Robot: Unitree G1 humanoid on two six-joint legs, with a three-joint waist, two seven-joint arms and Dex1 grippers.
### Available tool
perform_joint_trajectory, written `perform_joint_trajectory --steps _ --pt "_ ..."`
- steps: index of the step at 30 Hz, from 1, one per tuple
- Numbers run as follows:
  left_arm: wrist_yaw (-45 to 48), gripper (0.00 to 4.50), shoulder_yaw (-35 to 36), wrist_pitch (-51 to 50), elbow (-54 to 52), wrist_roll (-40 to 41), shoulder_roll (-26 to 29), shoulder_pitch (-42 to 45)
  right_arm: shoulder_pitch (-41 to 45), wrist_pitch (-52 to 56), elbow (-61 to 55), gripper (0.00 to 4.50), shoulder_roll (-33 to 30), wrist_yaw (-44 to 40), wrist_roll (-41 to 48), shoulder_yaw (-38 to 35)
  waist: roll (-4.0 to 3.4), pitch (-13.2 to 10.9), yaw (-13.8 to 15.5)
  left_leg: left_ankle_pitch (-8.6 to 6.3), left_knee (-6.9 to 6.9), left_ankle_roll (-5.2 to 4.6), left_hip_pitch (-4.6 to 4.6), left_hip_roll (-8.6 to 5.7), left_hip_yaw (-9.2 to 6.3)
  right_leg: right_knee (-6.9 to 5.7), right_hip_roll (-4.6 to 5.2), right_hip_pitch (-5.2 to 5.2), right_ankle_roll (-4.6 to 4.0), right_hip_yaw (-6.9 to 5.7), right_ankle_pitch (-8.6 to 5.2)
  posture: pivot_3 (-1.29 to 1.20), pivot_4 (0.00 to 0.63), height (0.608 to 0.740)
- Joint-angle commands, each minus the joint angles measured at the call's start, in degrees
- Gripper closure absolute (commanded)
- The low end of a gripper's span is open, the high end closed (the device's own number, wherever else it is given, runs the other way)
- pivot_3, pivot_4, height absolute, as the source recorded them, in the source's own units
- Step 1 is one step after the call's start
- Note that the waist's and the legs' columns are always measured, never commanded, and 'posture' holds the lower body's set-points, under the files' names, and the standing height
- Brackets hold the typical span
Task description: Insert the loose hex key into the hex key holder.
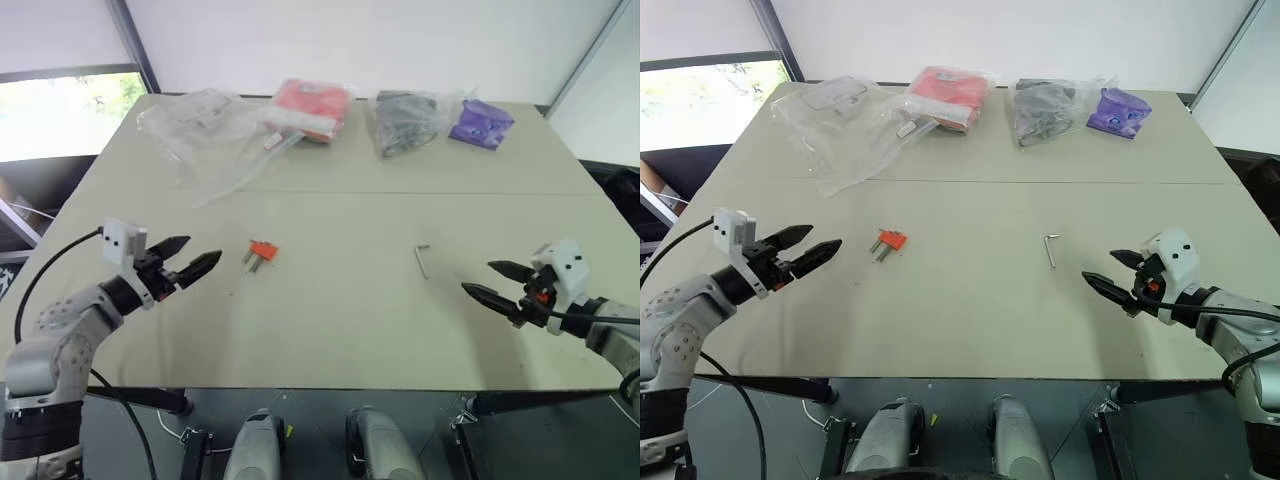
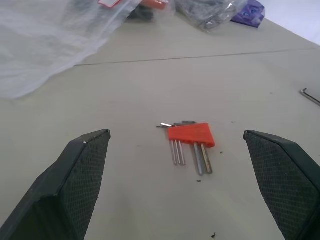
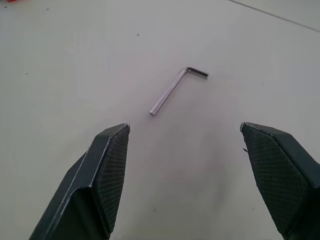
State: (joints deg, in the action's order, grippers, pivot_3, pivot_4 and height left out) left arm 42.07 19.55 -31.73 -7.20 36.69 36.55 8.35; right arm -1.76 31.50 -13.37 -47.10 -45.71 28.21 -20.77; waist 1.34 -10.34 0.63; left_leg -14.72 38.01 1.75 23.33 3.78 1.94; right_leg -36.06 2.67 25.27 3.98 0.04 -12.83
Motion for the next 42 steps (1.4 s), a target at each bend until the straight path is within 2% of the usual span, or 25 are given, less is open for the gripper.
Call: perform_joint_trajectory --steps 1,5,10,14,19,22,27,32,42 --pt "1.4 0.03 0.8 2.1 0.3 -0.8 1.5 1.5 0.1 -1.0 -2.0 0.81 0.0 0.5 0.4 -2.4 0.0 0.0 0.0 0.0 0.0 0.0 0.0 0.0 0.0 0.0 0.0 0.0 0.0 0.0 0.0 0.0 0.15 0.739" --pt "7.3 0.03 -2.3 5.1 4.3 -3.8 5.3 5.3 1.2 -0.1 -3.1 0.81 0.0 0.8 1.0 -1.5 0.0 0.0 0.0 0.0 0.0 0.0 0.0 0.0 0.0 -0.01 -0.01 0.01 0.0 0.0 0.0 0.0 0.15 0.739" --pt "25.6 0.03 -12.1 11.7 11.9 -9.6 14.1 12.9 5.8 2.8 -6.6 0.81 0.6 0.7 2.8 3.2 -0.01 0.0 0.0 0.0 0.03 0.0 0.0 0.0 0.02 -0.02 -0.01 0.03 -0.02 0.0 0.01 0.0 0.15 0.739" --pt "32.2 0.03 -15.4 14.1 16.5 -11.8 16.0 17.1 10.9 5.9 -9.3 0.81 3.1 2.5 4.8 7.4 -0.03 0.0 -0.3 0.0 -0.06 0.0 0.04 0.0 0.05 0.01 0.0 0.08 -0.02 0.0 -0.01 0.0 0.15 0.739" --pt "34.1 0.03 -16.3 14.5 21.5 -13.1 15.0 22.6 21.8 5.7 -8.2 0.81 12.1 6.0 -0.8 22.1 0.02 0.0 -0.6 0.01 -0.02 -0.01 0.03 0.03 -0.01 -0.1 -0.09 0.11 -0.03 0.0 0.01 0.0 0.15 0.739" --pt "33.3 0.03 -15.7 14.5 22.1 -13.2 14.5 22.8 29.6 1.8 0.7 0.81 22.3 8.6 -8.2 33.5 -0.01 0.0 -1.2 0.01 -0.02 -0.01 0.03 0.04 0.0 -0.1 -0.09 0.1 -0.03 0.0 0.01 0.0 0.15 0.739" --pt "32.1 0.03 -13.4 11.7 17.6 -11.4 15.1 19.3 37.4 -6.9 18.9 0.81 32.3 9.2 -17.0 41.4 -0.01 0.0 -1.5 0.01 -0.03 -0.01 0.14 0.03 0.02 -0.13 -0.06 0.18 0.2 0.0 0.11 0.0 0.15 0.739" --pt "29.8 0.03 -10.1 9.1 13.0 -10.1 15.6 14.8 43.2 -14.2 33.7 0.81 38.9 8.6 -20.8 42.3 -0.01 0.0 -1.4 0.01 -0.03 -0.01 0.17 0.03 0.04 -0.12 -0.01 0.18 0.24 -0.01 0.13 0.0 0.15 0.739" --pt "24.4 0.03 -7.1 6.3 6.4 -8.2 13.8 9.3 50.6 -22.4 53.1 0.81 47.3 8.8 -24.2 40.0 -0.02 0.0 -1.8 0.01 -0.04 -0.01 0.07 0.07 0.02 -0.25 -0.05 0.17 0.25 -0.02 0.14 0.0 0.15 0.739"
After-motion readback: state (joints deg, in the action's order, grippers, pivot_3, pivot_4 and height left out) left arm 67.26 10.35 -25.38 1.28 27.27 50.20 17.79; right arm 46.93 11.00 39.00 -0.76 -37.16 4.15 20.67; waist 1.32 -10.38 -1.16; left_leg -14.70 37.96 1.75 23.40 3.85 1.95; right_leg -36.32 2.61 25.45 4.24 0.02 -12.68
